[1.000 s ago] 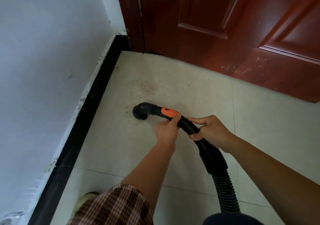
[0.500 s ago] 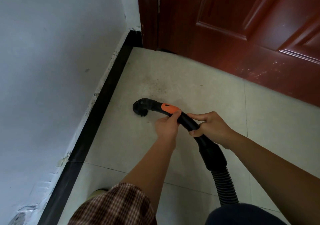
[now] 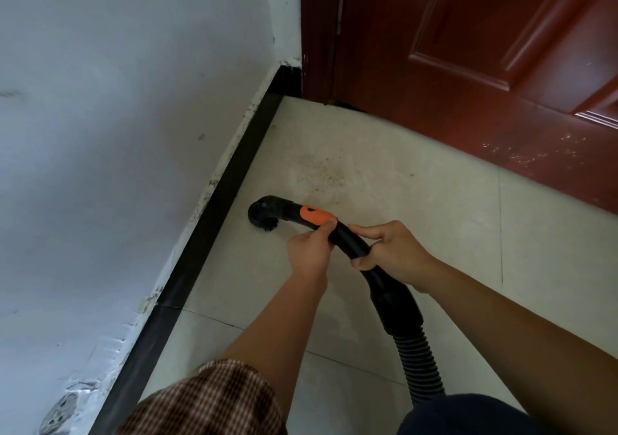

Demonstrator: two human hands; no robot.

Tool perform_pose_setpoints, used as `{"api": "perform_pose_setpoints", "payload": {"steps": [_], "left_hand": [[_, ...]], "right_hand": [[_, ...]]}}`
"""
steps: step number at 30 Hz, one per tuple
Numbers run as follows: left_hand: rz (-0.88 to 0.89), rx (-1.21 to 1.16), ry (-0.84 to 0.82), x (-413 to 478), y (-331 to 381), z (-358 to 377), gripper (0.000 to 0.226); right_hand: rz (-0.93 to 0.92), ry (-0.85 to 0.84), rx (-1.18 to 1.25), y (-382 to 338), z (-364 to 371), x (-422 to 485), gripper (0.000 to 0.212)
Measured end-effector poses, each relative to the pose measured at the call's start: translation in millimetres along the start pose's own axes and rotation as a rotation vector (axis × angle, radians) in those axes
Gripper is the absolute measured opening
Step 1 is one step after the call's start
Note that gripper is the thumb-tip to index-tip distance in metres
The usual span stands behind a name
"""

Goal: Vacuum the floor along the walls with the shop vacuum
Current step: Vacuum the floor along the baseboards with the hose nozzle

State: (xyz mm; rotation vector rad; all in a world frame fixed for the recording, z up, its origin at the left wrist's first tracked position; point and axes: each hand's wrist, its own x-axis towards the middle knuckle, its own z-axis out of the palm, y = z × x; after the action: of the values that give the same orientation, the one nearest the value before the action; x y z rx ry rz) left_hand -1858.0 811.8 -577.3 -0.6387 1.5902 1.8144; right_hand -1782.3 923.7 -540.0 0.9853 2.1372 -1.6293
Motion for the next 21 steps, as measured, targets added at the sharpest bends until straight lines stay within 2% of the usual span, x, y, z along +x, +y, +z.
{"api": "perform_pose_setpoints", "payload": {"steps": [15,21], "left_hand": [[0.048,0.01,0.06,32.2,23.3,-19.4,0.019],[0.051,0.029,0.033,40.4,26.9,-17.8,0.02]], "right_hand": [[-0.045,-0.014,0.039,-20.8,29.8,32.8,0.063],[-0.057,0.045,0.013,-22.4,31.4,35.7,0.063]]}}
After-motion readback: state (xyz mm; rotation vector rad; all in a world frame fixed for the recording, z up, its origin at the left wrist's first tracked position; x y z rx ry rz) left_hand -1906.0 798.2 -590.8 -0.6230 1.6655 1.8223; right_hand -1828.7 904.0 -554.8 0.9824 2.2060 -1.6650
